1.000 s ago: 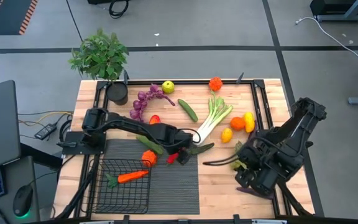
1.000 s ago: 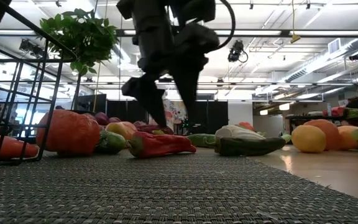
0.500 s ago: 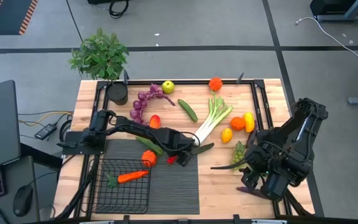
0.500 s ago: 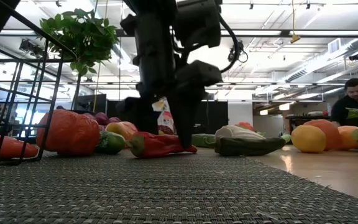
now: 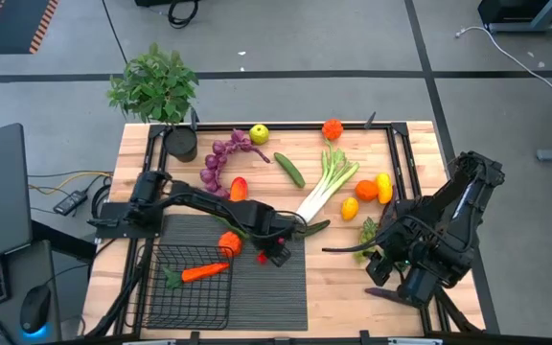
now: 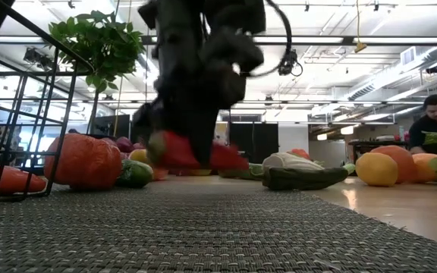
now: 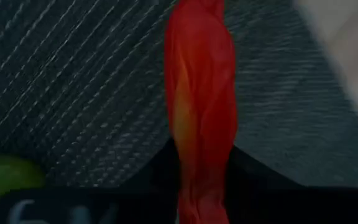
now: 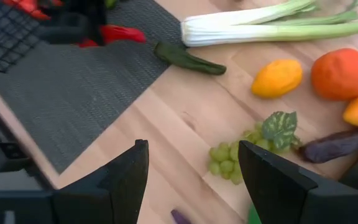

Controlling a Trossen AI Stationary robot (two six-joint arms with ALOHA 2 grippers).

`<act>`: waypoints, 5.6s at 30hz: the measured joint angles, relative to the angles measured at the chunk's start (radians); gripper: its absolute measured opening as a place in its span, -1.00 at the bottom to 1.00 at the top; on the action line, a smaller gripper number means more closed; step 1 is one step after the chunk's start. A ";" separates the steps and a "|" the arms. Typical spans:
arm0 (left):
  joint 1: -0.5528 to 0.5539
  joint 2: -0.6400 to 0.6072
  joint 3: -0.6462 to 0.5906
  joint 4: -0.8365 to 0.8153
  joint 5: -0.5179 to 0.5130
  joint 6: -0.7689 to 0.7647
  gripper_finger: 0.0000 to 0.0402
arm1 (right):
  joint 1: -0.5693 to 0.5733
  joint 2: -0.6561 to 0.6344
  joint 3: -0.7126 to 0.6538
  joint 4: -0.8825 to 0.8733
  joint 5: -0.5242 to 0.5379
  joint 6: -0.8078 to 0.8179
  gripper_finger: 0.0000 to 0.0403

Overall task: Build produce basket
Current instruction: Put the red chili pepper into the wire basket, then put the green chili pepper into the wire basket

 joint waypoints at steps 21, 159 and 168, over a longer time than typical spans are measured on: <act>-0.133 -0.556 0.001 -0.260 -0.012 0.125 -0.48 | -0.025 0.000 -0.072 0.077 0.031 0.050 0.25; -0.175 -0.472 0.406 -0.273 -0.737 -0.051 0.48 | -0.797 0.066 -0.749 1.212 -0.629 -1.579 0.68; -0.182 -0.453 0.405 -0.270 -0.736 -0.062 0.48 | -0.790 0.067 -0.789 1.211 -0.594 -1.553 0.45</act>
